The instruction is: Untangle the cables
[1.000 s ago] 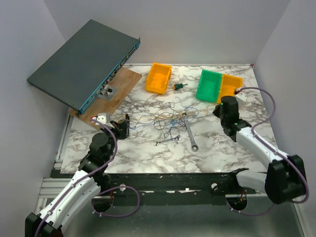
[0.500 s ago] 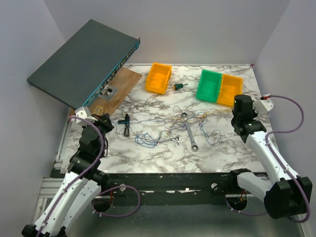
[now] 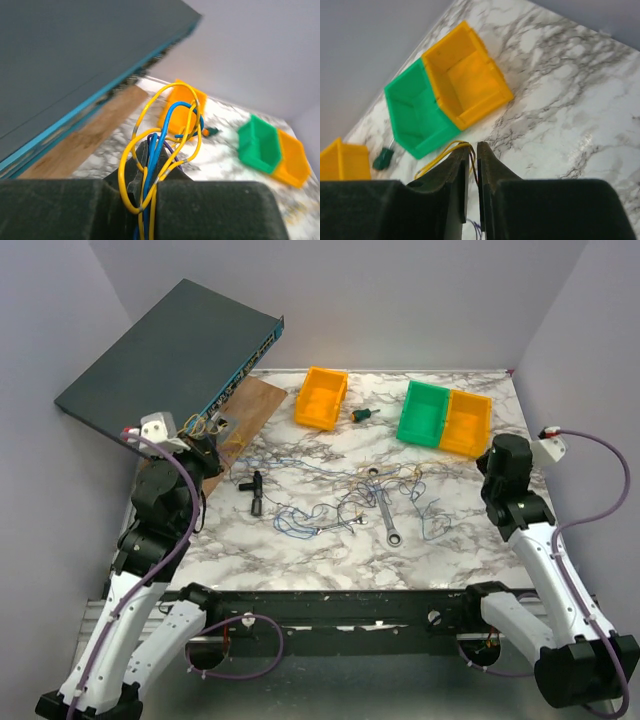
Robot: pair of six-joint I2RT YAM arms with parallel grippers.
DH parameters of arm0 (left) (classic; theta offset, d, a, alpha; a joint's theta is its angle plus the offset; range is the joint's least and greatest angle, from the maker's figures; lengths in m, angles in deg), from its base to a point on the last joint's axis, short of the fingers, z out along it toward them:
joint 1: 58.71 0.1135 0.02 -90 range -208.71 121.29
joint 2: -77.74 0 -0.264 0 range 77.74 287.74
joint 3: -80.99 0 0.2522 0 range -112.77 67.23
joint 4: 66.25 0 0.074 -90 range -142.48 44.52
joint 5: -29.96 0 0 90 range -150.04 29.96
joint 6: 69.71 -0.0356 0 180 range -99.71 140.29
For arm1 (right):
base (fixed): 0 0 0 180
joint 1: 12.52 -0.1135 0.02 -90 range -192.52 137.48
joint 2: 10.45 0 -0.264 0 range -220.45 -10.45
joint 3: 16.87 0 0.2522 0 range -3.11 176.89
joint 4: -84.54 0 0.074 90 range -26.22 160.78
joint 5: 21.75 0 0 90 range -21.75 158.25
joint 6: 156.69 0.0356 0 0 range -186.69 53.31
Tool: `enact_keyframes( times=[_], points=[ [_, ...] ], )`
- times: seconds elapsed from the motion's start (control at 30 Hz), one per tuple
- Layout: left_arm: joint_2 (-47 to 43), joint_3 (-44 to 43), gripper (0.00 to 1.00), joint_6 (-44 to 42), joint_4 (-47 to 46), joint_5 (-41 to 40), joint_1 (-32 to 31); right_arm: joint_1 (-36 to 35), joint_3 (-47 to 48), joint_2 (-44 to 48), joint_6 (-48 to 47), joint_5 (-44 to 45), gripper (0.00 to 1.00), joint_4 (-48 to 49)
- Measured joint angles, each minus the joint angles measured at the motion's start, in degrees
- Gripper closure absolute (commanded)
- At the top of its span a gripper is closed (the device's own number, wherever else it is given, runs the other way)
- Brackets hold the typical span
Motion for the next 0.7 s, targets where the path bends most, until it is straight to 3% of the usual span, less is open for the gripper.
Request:
enact_keyframes(
  times=[0.03,0.07,0.1,0.13,0.4,0.53,0.7],
  points=[
    [1.64,-1.88,1.00,-0.81,-0.02,3.45,0.02,0.02,-0.15,0.55,-1.73,-3.50,0.40,1.31],
    [2.97,-3.13,1.00,-1.49,-0.07,6.69,0.07,0.11,-0.39,0.98,-3.78,-7.52,0.16,2.71],
    [4.85,-4.52,1.00,-2.25,-0.26,11.43,0.07,0.22,-0.70,1.31,-6.03,-12.15,0.05,3.96],
    [5.70,-5.05,1.00,-2.75,-0.39,14.25,0.07,0.24,-1.11,1.49,-7.93,-17.29,0.00,5.33],
    [12.57,-5.44,1.00,-5.35,-1.81,39.85,0.07,-1.57,-7.39,1.01,-18.47,-56.48,0.09,18.88],
    [13.73,-5.46,1.00,-5.95,-3.78,48.87,0.07,-9.70,-9.07,0.22,-20.76,-65.61,0.17,27.67],
    [14.49,-5.42,1.00,-5.92,-6.75,54.18,-0.07,-23.69,-9.01,-4.52,-25.42,-68.85,0.23,36.44]
  ],
)
